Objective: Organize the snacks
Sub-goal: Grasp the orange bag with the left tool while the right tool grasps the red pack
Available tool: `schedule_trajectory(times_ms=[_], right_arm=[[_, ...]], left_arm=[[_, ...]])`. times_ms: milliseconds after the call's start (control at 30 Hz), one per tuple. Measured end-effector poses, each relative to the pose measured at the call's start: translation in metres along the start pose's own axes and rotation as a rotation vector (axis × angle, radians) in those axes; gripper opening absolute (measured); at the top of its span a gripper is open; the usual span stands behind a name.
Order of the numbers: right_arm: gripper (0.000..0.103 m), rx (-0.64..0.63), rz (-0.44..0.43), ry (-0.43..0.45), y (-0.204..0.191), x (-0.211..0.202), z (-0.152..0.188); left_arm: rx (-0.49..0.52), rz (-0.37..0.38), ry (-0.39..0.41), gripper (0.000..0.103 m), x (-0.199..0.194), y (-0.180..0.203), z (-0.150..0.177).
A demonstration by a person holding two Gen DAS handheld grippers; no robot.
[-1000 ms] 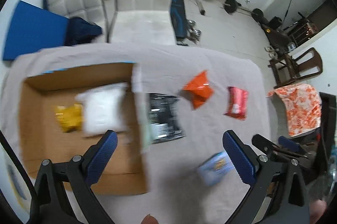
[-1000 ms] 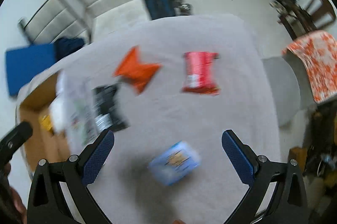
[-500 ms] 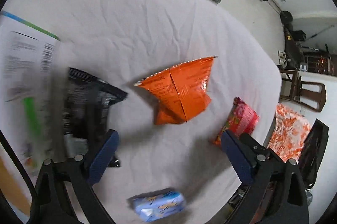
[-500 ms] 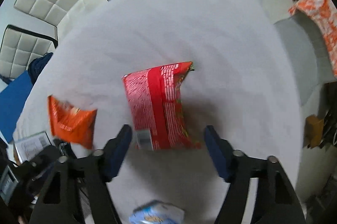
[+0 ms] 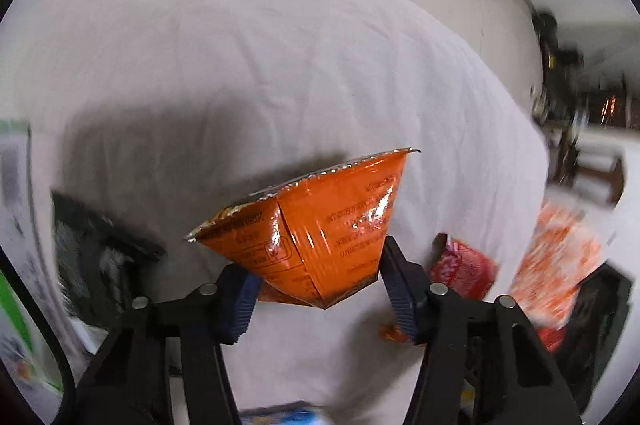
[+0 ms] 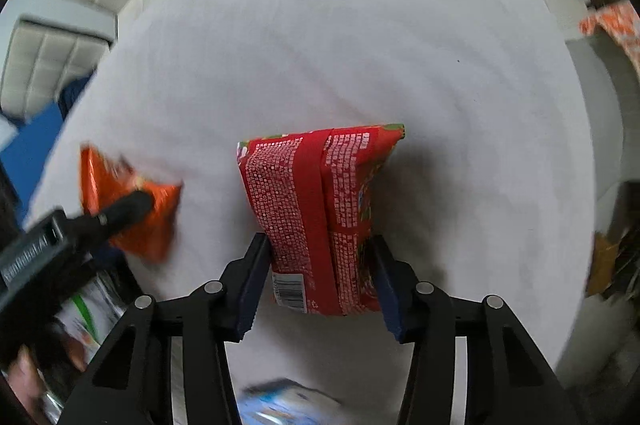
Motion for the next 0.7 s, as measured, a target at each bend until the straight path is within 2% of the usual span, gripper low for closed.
schedule_trajectory(times_ms=[67, 200, 233, 467, 633, 700], right_arm=[[0.051, -0.052, 0.027, -0.034, -0.001, 0.001, 0.006], [0.051, -0.09, 0.056, -0.041, -0.003, 0.0, 0.01], [0.052, -0.08, 0.052, -0.04, -0.003, 0.001, 0.009], [0.057, -0.008, 0.02, -0.022, 0.005, 0.005, 0.0], [0.057, 0.017, 0.037, -0.021, 0.021, 0.009, 0.008], [0.058, 0.018, 0.058, -0.023, 0.02, 0.011, 0.008]], left_arm=[[0.102, -0.062, 0.024, 0.052, -0.002, 0.008, 0.006], [0.379, -0.267, 0.086, 0.054, -0.005, 0.022, 0.02], [0.396, -0.28, 0.084, 0.056, -0.004, 0.023, 0.021], [0.268, -0.211, 0.06, 0.056, 0.003, 0.02, 0.001], [0.274, -0.209, 0.111, 0.055, 0.0, 0.021, 0.002], [0.284, -0.221, 0.131, 0.051, 0.001, 0.024, 0.006]])
Point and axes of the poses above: each gripper's, at about its wrist camera, not at the fingertips, and x roughly the way its jaws point, y to its right, z to its underside, the point moved 6 cm from there along x, roughly the way its jaws point, and after that the axes turned 15 degrees about -x, right-handed, at the moved point
